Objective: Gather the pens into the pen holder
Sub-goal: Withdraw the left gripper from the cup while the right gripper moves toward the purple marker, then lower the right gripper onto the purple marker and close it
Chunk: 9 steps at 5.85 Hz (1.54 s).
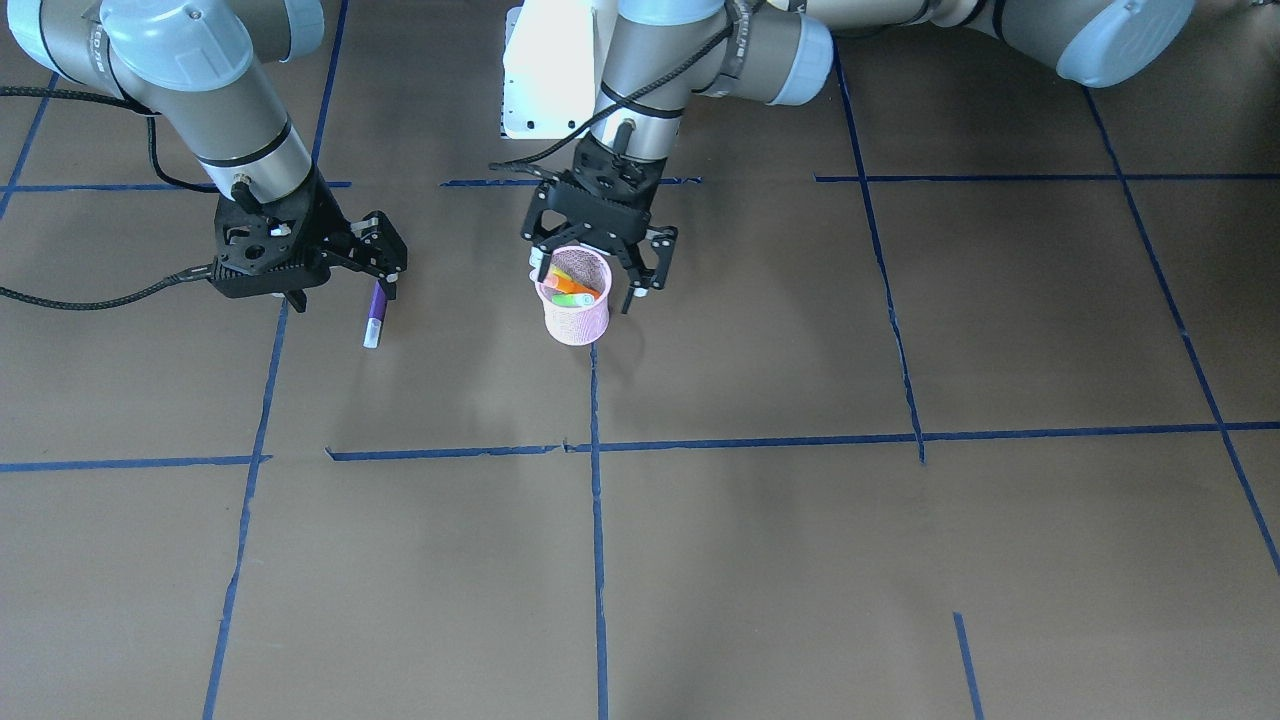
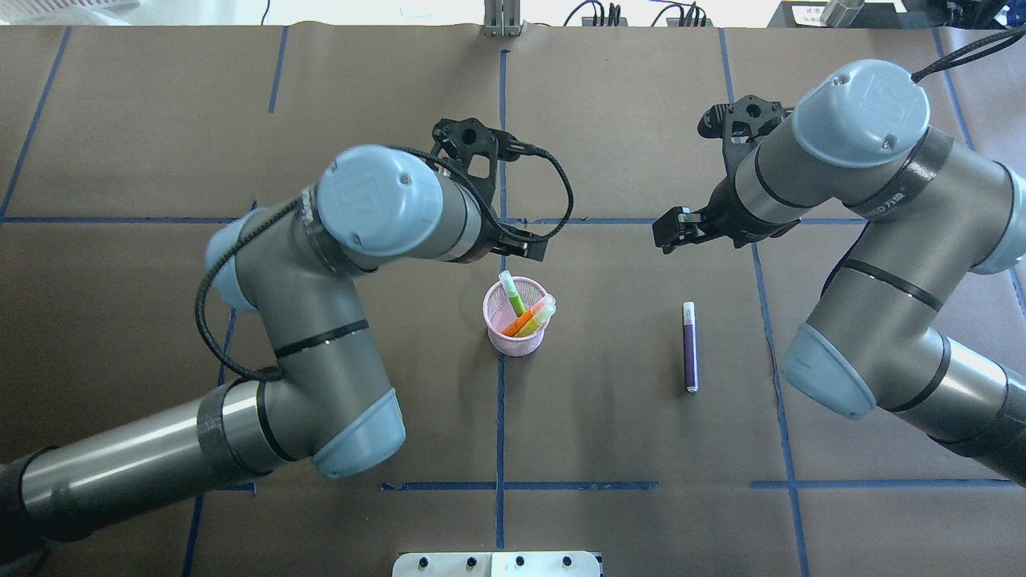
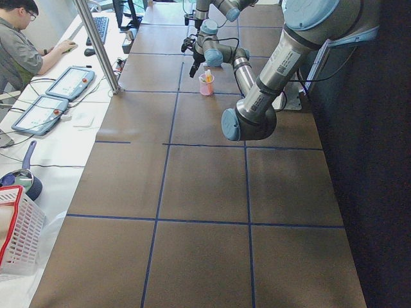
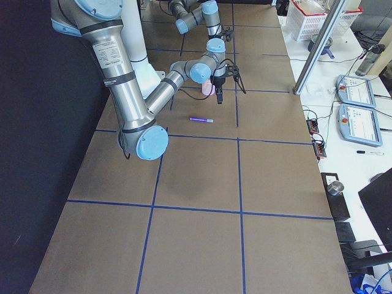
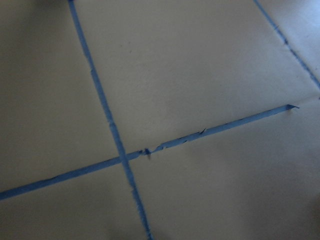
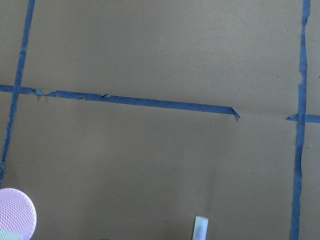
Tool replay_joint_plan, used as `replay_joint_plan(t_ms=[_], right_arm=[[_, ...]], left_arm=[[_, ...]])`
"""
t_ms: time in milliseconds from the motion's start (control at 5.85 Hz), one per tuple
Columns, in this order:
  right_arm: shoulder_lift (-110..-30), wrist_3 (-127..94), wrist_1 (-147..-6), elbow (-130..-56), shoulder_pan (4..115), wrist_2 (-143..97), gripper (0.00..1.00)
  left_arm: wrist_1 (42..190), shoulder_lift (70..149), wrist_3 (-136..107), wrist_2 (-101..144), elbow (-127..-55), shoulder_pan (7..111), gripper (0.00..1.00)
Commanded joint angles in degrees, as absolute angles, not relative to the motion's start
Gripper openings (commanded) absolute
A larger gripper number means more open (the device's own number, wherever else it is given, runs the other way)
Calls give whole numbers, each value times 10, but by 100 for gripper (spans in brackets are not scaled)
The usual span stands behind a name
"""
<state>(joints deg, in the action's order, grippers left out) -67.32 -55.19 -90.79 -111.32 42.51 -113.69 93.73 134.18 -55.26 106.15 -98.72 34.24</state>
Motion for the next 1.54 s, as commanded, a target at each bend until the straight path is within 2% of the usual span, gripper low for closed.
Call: replay_joint_plan(t_ms=[0, 342, 684, 1368], right_arm=[[-673, -611, -910, -1113, 392, -1113, 100], [-678, -703, -906, -1088, 322, -1020, 99], [-698, -687, -904, -1079, 322, -1021, 94], [-703, -683, -900, -1030, 303, -1021, 70]], left_arm=[[821, 1317, -551, 1145, -1017, 379, 100], [829, 1279, -546, 1202, -1031, 417, 100], [829, 1281, -546, 1202, -1033, 424, 100], [828, 1280, -547, 1201, -1049, 424, 100]])
